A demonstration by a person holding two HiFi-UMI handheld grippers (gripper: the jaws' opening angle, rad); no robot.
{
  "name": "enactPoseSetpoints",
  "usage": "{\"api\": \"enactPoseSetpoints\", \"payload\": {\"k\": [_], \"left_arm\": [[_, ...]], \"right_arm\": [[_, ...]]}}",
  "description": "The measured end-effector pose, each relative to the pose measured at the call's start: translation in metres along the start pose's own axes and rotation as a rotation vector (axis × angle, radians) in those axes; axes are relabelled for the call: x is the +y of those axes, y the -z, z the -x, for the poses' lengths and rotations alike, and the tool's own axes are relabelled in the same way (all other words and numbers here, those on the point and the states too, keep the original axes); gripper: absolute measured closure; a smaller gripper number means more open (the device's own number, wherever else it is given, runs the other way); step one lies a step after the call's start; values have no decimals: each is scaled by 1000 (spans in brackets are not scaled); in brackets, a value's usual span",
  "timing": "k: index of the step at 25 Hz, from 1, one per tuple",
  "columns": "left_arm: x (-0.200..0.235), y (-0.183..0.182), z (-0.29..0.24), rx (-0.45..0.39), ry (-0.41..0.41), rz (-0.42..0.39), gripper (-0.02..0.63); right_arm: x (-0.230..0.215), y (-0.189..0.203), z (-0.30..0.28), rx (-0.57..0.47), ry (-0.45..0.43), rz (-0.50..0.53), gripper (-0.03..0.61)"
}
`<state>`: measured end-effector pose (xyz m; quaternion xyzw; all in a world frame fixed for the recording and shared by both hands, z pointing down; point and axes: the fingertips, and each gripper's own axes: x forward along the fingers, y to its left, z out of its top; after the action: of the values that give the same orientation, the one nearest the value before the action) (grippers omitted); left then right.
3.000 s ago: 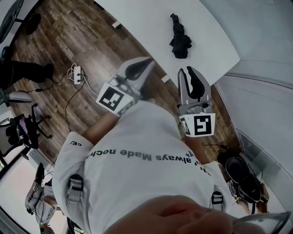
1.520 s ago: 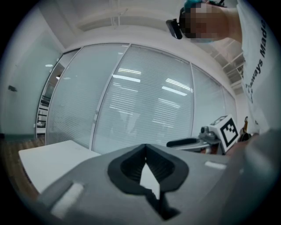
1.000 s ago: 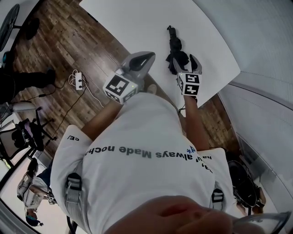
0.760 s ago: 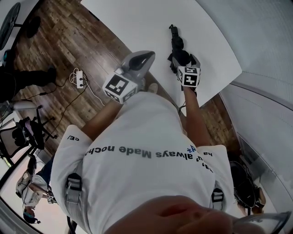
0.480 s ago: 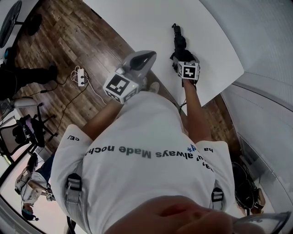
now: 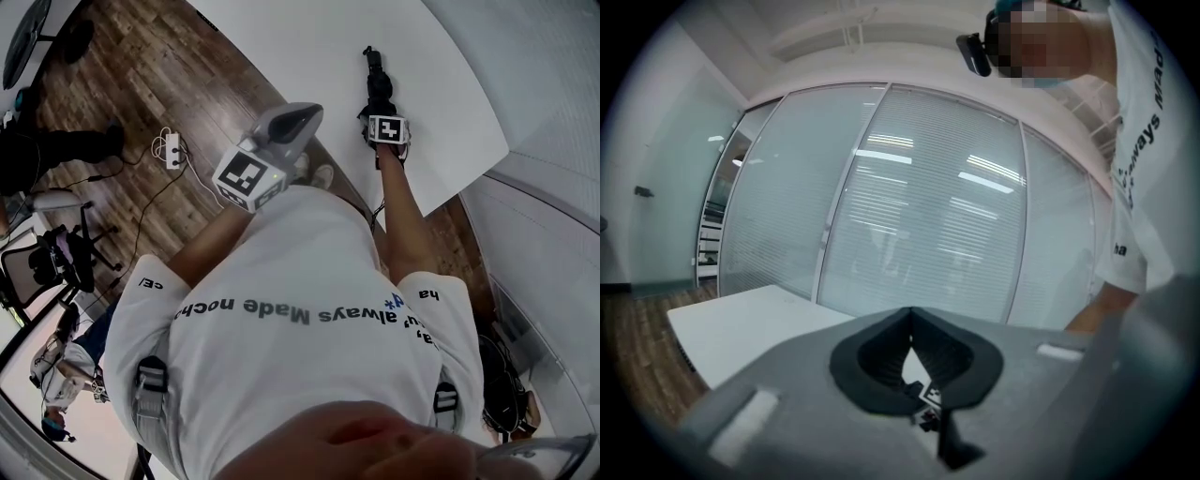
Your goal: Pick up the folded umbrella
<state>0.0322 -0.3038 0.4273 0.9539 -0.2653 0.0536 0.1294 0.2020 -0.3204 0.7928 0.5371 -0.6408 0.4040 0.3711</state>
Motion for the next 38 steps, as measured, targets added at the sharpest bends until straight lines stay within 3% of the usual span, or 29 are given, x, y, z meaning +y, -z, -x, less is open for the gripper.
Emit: {"api": "enactPoseSetpoints", "payload": {"k": [5, 13, 18, 23, 31, 38], "left_arm": [[4, 2, 7, 2, -11, -3, 614], [3, 0, 13, -1, -15, -2, 614], [-4, -4, 19, -9, -19, -4, 614], [-4, -4, 26, -14, -18, -1, 614], [-13, -11, 28, -32, 6, -1, 614], [-31, -20, 21, -46, 29, -9, 614]], "right_arm": [[2, 4, -6, 19, 19, 20, 168], [6, 1, 3, 20, -28, 26, 311], [10, 8, 15, -1, -92, -57, 335], [15, 10, 29, -45, -110, -78, 338], [25, -25, 97, -272, -167, -76, 339], [32, -62, 193, -516, -167, -5, 338]]}}
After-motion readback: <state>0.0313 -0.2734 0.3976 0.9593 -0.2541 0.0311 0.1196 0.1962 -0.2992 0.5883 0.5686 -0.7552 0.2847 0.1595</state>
